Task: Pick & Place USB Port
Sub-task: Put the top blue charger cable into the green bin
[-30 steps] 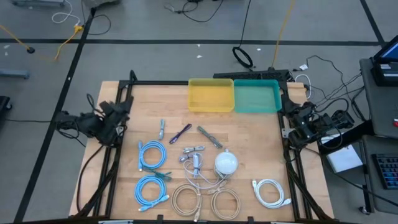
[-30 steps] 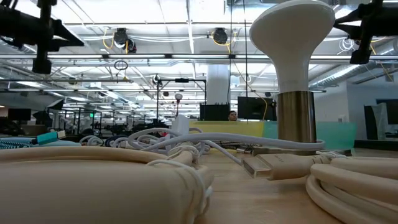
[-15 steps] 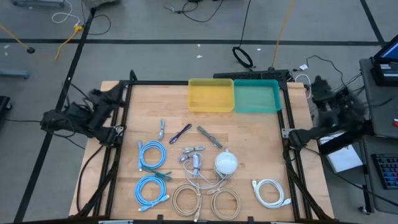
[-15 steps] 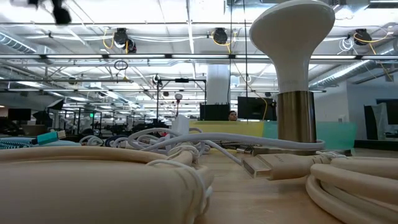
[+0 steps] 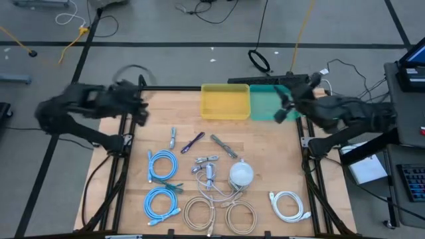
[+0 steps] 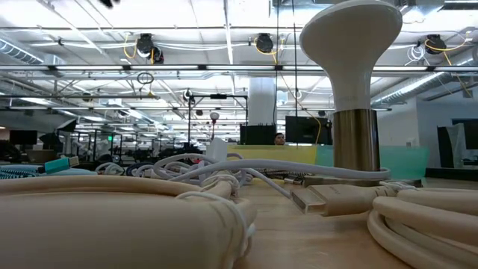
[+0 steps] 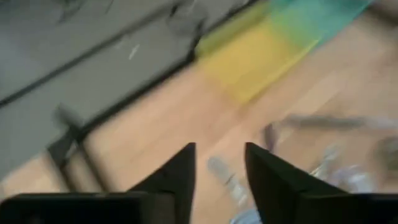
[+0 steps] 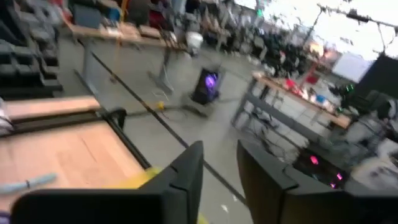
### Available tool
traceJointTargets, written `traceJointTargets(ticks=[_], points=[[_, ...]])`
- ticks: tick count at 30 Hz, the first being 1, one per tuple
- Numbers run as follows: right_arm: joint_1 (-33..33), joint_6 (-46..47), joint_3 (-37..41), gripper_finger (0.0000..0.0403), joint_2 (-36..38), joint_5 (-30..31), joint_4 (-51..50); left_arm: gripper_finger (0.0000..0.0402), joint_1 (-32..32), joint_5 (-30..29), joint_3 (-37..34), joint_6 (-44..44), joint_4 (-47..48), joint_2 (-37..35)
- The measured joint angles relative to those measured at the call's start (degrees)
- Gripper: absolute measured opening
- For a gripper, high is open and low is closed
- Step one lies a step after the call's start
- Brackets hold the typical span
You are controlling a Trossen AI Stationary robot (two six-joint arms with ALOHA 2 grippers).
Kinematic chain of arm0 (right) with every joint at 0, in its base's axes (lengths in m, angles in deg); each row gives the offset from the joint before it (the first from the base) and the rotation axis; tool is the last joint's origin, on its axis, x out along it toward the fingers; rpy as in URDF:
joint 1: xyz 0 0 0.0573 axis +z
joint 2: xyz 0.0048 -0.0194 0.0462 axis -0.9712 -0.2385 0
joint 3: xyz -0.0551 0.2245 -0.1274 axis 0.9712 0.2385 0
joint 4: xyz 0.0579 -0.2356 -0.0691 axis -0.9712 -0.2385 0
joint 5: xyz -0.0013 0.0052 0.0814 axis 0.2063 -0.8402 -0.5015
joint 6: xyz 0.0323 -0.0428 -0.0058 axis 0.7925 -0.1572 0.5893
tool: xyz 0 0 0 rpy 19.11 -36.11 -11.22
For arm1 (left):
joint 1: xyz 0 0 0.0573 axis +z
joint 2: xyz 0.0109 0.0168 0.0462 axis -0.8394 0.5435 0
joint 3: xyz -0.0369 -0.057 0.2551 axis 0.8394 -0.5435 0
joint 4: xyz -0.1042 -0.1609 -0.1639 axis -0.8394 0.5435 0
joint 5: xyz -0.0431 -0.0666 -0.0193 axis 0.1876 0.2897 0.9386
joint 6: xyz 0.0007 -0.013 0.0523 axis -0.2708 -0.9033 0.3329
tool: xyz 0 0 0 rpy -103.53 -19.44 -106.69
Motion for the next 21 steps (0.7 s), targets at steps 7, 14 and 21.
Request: traceJointTargets(ticks=[7,14,21], points=[[-3.3,9.94,-0.18,0.0158,-3.94,-9.03,-4.2,0.0224,7.03,15.94,-5.57,-3.44,-1.82,15.45],[-3.28,14.5,-0.2,0.0179,-3.88,-9.4,-7.45,0.0214,7.0,17.11,-15.08,-1.45,-5.65,23.94],[-3.26,17.73,0.45,0.018,-3.59,-12.71,-8.5,0.0199,8.07,23.49,-27.34,-2.81,-22.37,24.44]])
